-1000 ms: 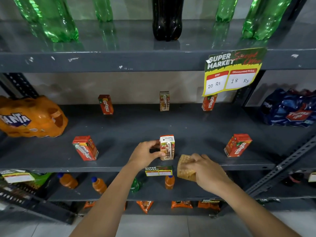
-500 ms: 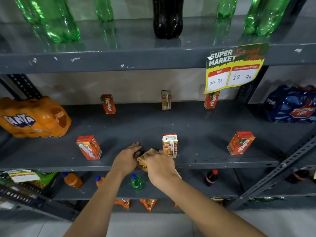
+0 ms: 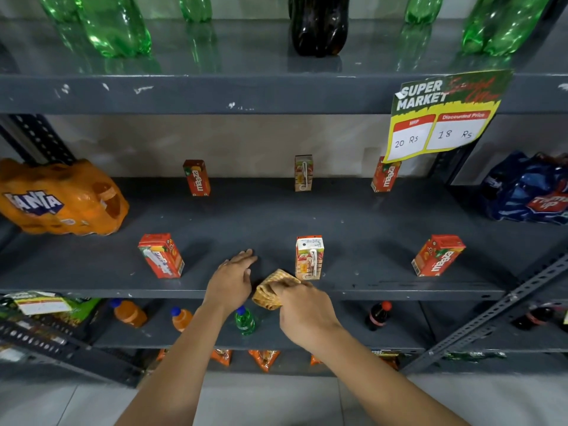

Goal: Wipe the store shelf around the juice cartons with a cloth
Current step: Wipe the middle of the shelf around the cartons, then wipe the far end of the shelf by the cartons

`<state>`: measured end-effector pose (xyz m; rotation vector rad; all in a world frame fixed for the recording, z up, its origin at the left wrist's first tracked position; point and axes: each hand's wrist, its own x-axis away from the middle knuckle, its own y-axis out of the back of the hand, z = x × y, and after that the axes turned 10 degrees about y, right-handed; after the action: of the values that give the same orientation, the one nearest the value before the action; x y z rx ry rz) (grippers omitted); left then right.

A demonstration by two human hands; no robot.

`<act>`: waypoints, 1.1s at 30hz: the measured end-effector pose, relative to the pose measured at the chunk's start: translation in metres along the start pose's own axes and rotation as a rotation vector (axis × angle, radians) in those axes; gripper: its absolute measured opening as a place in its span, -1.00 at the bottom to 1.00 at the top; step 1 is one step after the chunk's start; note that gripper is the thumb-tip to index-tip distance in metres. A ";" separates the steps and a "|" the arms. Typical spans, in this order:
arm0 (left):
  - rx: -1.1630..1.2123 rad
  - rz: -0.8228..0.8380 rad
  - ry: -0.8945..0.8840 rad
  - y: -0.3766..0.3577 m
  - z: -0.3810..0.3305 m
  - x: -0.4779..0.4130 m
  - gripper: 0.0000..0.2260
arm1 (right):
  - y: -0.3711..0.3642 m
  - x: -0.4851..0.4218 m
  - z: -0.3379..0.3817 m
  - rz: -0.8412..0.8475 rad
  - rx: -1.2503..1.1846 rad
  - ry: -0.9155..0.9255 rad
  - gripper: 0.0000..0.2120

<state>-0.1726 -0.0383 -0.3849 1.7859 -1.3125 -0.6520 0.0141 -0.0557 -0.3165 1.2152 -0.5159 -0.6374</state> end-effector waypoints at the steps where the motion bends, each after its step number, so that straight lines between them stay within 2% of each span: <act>1: -0.005 -0.007 -0.009 0.000 0.000 0.001 -0.59 | 0.002 0.000 -0.001 0.003 0.006 0.000 -0.62; 7: -0.042 -0.019 -0.020 0.000 -0.002 0.004 -0.59 | 0.022 -0.008 -0.010 0.149 0.107 0.031 -0.60; 12: -0.016 0.087 -0.014 0.004 0.000 0.005 -0.61 | 0.032 -0.015 -0.020 0.344 0.230 0.067 -0.54; 18: -0.028 0.085 -0.010 0.003 0.001 0.005 -0.60 | 0.037 -0.010 -0.030 0.391 0.253 0.067 -0.56; 22: -0.053 0.072 -0.015 0.002 0.000 0.008 -0.58 | 0.047 0.003 -0.045 0.443 0.258 -0.024 -0.56; 25: -0.075 0.066 -0.015 0.002 -0.002 0.010 -0.57 | 0.058 0.014 -0.055 0.514 0.376 -0.164 -0.70; 29: -0.098 0.054 0.004 0.001 -0.003 0.011 -0.57 | 0.066 0.017 -0.064 0.408 0.385 -0.247 -0.75; 31: -0.112 0.027 0.027 0.000 -0.006 0.012 -0.58 | 0.061 0.015 -0.063 0.354 0.332 -0.218 -0.68; 33: -0.155 -0.024 0.059 -0.001 -0.014 0.012 -0.60 | 0.053 0.018 -0.067 0.398 0.287 -0.214 -0.62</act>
<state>-0.1569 -0.0446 -0.3775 1.6855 -1.1703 -0.6898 0.0812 -0.0105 -0.2837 1.2694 -1.0270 -0.3601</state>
